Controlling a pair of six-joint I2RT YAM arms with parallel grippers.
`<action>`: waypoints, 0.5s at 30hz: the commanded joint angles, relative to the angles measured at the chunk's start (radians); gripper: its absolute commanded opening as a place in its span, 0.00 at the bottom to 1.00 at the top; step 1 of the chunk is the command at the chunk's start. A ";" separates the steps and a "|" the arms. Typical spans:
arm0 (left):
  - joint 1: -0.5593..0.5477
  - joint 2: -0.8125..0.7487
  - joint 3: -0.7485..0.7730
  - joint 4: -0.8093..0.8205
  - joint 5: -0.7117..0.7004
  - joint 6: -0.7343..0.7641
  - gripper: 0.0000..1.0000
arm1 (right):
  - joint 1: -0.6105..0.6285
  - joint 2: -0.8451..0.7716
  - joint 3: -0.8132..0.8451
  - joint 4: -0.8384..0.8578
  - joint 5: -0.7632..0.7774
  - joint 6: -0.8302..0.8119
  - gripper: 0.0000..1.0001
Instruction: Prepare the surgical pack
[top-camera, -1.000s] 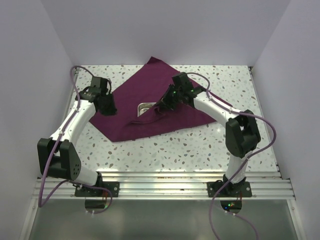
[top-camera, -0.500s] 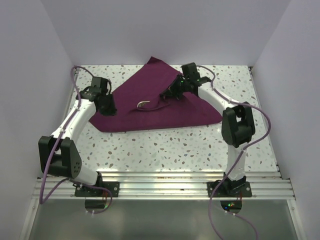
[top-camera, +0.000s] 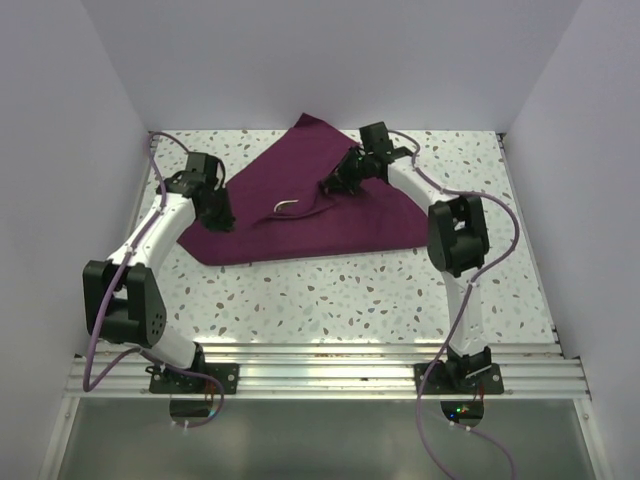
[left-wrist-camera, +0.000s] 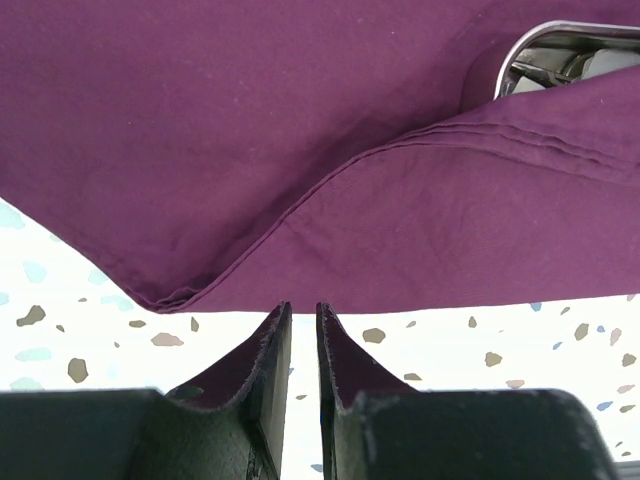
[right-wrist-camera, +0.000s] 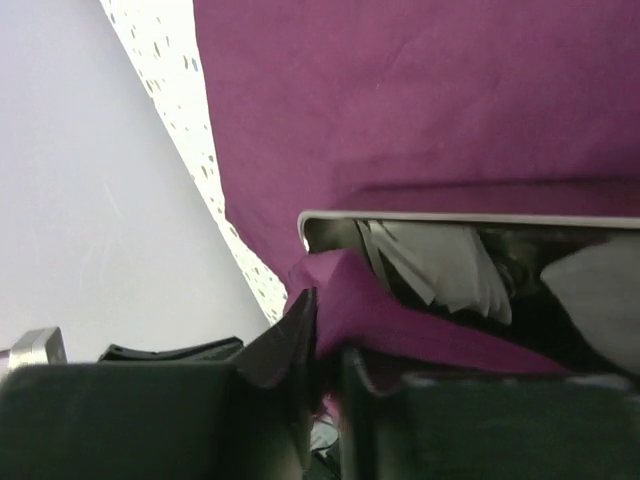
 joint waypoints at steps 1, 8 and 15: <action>0.007 0.016 0.039 0.002 0.011 -0.013 0.20 | -0.021 0.046 0.082 0.033 -0.053 -0.008 0.18; 0.007 0.024 0.039 -0.003 0.009 -0.021 0.20 | -0.032 0.146 0.164 0.080 -0.082 0.033 0.30; 0.007 0.024 0.012 0.006 0.020 -0.038 0.20 | -0.047 0.316 0.401 0.074 -0.133 0.097 0.40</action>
